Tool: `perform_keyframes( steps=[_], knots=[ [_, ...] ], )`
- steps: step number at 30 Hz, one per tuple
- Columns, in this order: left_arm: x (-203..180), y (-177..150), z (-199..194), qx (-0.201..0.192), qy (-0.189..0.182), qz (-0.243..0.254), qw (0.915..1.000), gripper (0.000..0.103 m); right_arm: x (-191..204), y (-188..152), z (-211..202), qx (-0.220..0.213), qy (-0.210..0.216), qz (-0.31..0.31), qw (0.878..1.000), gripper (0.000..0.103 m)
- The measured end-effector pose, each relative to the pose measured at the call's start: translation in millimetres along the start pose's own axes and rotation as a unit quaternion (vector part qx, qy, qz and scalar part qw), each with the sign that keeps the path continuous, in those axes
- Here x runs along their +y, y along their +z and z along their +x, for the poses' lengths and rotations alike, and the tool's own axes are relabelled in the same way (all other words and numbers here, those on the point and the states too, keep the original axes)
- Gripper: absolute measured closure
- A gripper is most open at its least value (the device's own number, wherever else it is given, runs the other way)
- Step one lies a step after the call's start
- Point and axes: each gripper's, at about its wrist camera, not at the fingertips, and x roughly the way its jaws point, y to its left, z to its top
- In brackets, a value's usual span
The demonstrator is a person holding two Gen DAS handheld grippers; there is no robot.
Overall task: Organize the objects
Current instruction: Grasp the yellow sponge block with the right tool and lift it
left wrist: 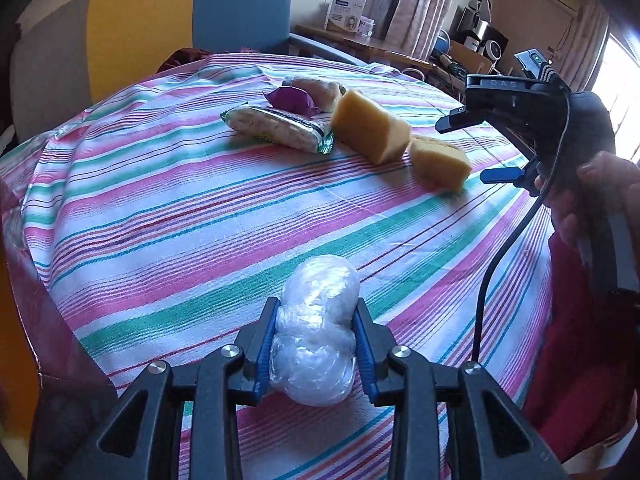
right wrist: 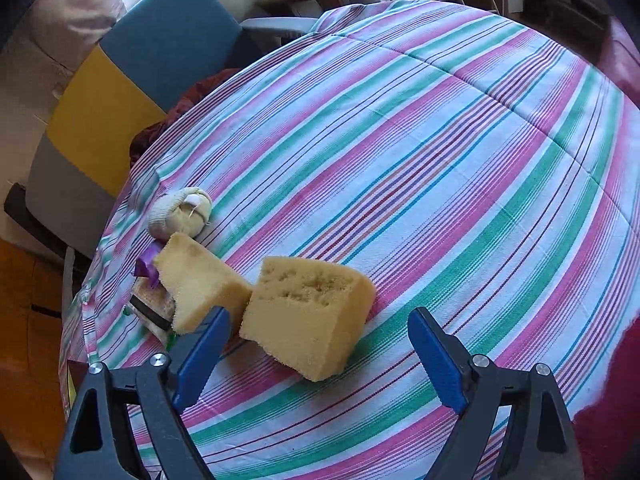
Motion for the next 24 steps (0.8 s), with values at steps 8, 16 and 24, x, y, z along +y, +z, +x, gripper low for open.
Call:
perform_keyframes(
  steps=[8,16,24],
  knots=[
    [-4.0,-3.5,2.0,-0.012,0.012,0.022,0.9996,0.069,1.2,-2.2,-1.6,0.002,-0.001,-0.001,1.0,0.01],
    [1.4,-3.3,3.3,-0.014,-0.004,0.013,0.9998,0.069,55.7,-7.4,-2.9,0.052,-0.043,-0.241,0.968,0.0],
    [2.6,-3.4,3.4,-0.013,-0.012,0.004,0.9998,0.069,72.9,-7.1,17.3,0.08,-0.119,-0.404,0.903,0.0]
  ],
)
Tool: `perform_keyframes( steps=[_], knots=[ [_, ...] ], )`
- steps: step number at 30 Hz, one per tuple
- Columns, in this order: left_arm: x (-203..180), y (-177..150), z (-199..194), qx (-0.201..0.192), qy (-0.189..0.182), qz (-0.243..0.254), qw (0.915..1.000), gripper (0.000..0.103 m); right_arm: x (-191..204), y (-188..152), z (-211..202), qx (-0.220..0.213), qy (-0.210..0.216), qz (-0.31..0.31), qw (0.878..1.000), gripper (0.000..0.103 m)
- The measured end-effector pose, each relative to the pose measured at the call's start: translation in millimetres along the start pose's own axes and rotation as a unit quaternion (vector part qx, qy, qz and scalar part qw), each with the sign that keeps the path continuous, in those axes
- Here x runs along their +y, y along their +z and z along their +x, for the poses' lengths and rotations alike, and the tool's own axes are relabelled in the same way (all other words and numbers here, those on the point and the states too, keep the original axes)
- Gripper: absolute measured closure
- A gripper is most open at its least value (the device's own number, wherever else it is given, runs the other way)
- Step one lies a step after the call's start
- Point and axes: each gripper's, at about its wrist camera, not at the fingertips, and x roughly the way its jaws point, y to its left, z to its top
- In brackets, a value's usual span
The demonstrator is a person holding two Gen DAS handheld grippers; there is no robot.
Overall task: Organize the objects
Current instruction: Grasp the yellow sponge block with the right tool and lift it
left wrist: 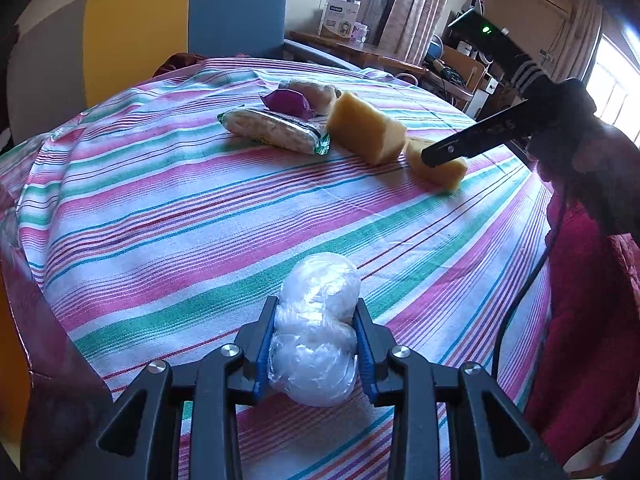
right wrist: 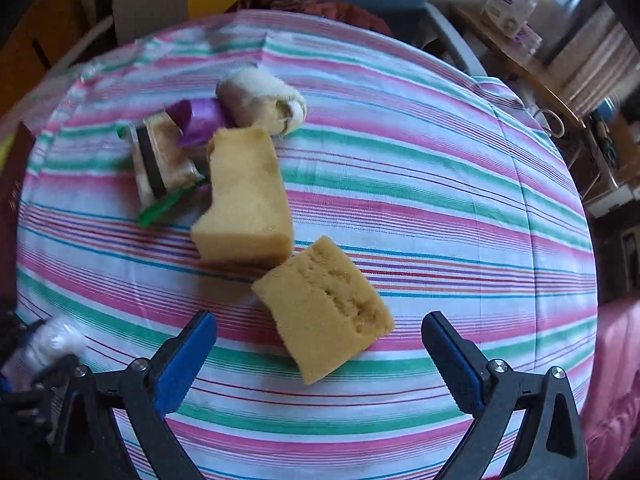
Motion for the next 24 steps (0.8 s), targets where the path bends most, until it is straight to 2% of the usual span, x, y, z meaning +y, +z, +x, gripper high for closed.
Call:
perform_keyframes(
  steps=[4,5,6,7,9,14,18,24],
  knots=[
    [-0.4,-0.3,-0.3,-0.001,-0.001,-0.001,1.0,0.069,-4.2,8.9,21.6,0.017,-0.025,-0.007,1.0,0.0],
    [-0.3,-0.4,-0.4,-0.001,-0.001,0.0,1.0,0.069,-6.0,9.2,26.0,0.021,-0.022,-0.003,1.0,0.005],
    [-0.2,-0.4,-0.3,0.0,-0.001,0.0,1.0,0.069,-6.4,8.2,29.3,0.026,-0.023,0.004,0.999,0.036],
    [-0.3,-0.3,-0.4,-0.001,-0.001,-0.001,1.0,0.069,-7.4,7.6,31.0,0.033,-0.013,0.014,0.999,0.04],
    [-0.3,-0.6,-0.5,-0.002,-0.001,-0.001,1.0,0.069,-5.5,4.0,23.9,0.022,-0.019,0.023,0.999,0.043],
    [-2.0,-1.0,-0.5,-0.005,0.001,0.002,1.0,0.069,-0.2,-10.9,1.3,0.013,0.0,0.047,0.999,0.044],
    [-1.1,-0.8,-3.8,-0.002,0.003,-0.005,1.0,0.07,13.2,-14.1,-16.2,-0.001,0.069,0.07,0.995,0.042],
    [-2.7,-2.7,-21.0,-0.006,0.013,-0.007,0.9999,0.07,52.9,-17.4,-5.4,-0.022,0.124,0.084,0.988,0.042]
  ],
)
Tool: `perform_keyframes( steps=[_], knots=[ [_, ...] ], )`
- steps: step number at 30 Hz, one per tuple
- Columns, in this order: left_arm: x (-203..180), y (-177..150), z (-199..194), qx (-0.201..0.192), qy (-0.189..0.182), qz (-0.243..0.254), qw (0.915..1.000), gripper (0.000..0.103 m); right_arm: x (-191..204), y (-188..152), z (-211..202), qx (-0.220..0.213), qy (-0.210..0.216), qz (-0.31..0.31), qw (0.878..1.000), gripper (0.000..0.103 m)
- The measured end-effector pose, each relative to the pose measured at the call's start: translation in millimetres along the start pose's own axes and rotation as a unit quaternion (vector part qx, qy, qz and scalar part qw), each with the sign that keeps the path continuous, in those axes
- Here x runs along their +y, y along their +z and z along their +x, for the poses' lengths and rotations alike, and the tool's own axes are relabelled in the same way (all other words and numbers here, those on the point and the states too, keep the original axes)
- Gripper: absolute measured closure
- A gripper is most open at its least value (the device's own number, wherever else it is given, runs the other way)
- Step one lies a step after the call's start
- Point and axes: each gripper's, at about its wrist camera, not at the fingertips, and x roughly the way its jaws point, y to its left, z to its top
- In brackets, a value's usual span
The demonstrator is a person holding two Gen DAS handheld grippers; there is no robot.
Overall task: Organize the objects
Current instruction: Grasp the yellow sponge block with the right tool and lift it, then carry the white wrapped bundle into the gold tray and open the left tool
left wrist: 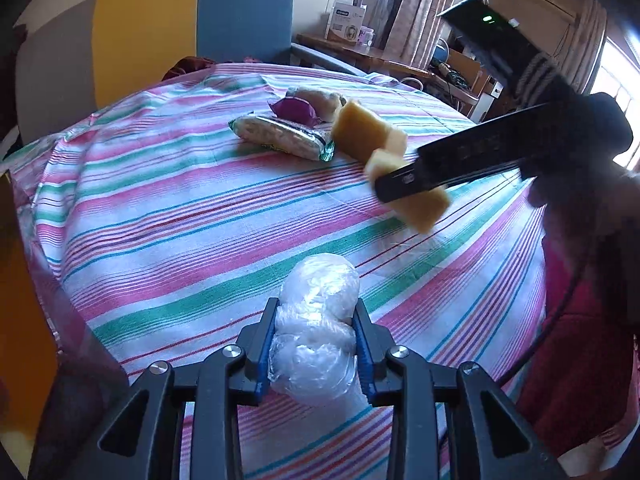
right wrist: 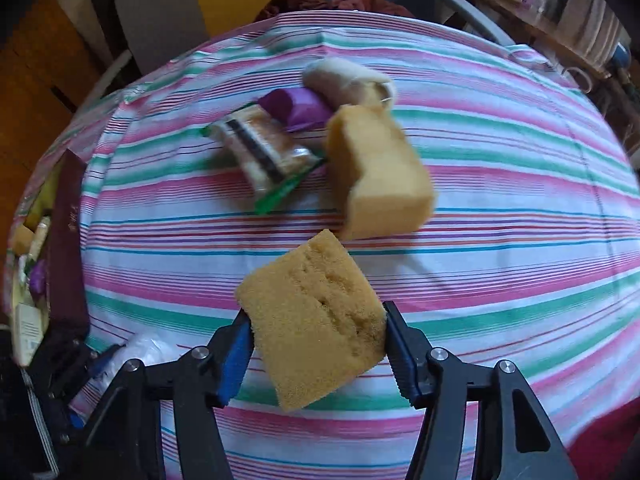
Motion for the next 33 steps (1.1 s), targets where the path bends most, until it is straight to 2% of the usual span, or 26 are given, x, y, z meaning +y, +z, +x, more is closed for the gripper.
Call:
perform_keyframes(
  steps=[2,5,19,33],
  knots=[
    [-0.6,-0.9,-8.2,-0.006,0.002,-0.002,1.0,0.07,12.5,-2.0,9.4,-0.008,0.008,-0.013,1.0,0.042],
    [-3.0,0.0,-24.0,-0.023,0.007,-0.003,0.9997,0.07,19.7,-0.5,16.3,-0.014,-0.022,-0.045,0.999,0.043],
    [8.7,7.8,-96.0,-0.09,0.087,-0.031,0.9916,0.07,22.2,-2.5,28.5,-0.003,-0.028,-0.055,0.998,0.043],
    [41.4,-4.5,-117.9,-0.099,0.106,-0.077,0.9865,0.07,31.8,-1.3,35.3,-0.002,-0.041,-0.062,0.997,0.043]
  ],
)
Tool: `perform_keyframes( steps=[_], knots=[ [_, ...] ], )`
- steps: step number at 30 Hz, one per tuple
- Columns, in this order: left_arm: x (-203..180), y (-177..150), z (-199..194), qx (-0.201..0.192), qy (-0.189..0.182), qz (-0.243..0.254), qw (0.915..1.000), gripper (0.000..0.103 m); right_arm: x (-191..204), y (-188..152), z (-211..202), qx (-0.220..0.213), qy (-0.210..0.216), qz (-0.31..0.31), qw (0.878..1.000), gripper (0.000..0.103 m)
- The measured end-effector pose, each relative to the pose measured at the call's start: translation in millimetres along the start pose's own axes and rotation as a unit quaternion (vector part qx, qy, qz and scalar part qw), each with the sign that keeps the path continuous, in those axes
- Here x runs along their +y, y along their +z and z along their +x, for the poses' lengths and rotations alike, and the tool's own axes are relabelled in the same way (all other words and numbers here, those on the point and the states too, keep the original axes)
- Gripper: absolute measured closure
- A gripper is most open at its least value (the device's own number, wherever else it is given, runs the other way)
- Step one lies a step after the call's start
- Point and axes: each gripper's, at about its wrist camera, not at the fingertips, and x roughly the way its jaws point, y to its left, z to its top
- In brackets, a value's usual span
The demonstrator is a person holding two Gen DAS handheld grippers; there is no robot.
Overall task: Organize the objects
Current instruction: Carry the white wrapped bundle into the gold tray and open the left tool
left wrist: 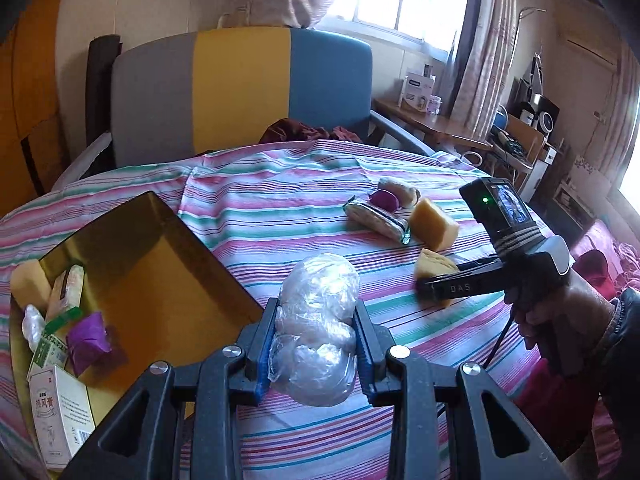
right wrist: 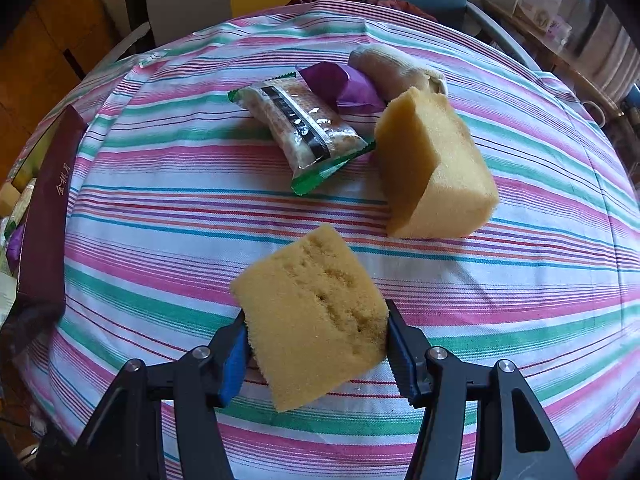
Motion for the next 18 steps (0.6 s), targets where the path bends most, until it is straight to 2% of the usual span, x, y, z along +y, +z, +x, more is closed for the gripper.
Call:
perform_keyframes(
  steps=[6,10,15,18],
  knots=[
    [15.9,-4.2,2.8,0.012,-0.004,-0.025,0.9996,0.07,4.4,-7.4,-0.4,-0.002,-0.005,-0.007,1.0,0.043],
    [38.7,-4.9,0.4,0.019,-0.015,-0.066,0.9975,0.07,7.9,-7.8,-0.1,-0.003,-0.007,-0.011,1.0,0.043],
    [92.0,2.2,-4.0,0.027,-0.019,-0.154,0.9875,0.07,12.3,-9.8,-0.8,-0.003,-0.011,-0.016,1.0,0.043],
    [136.6,12.3,-0.9,0.031,-0.006,-0.215,0.9762,0.07,3.3,-14.2,-6.6,-0.004,-0.013,-0.02,1.0,0.043]
  ],
)
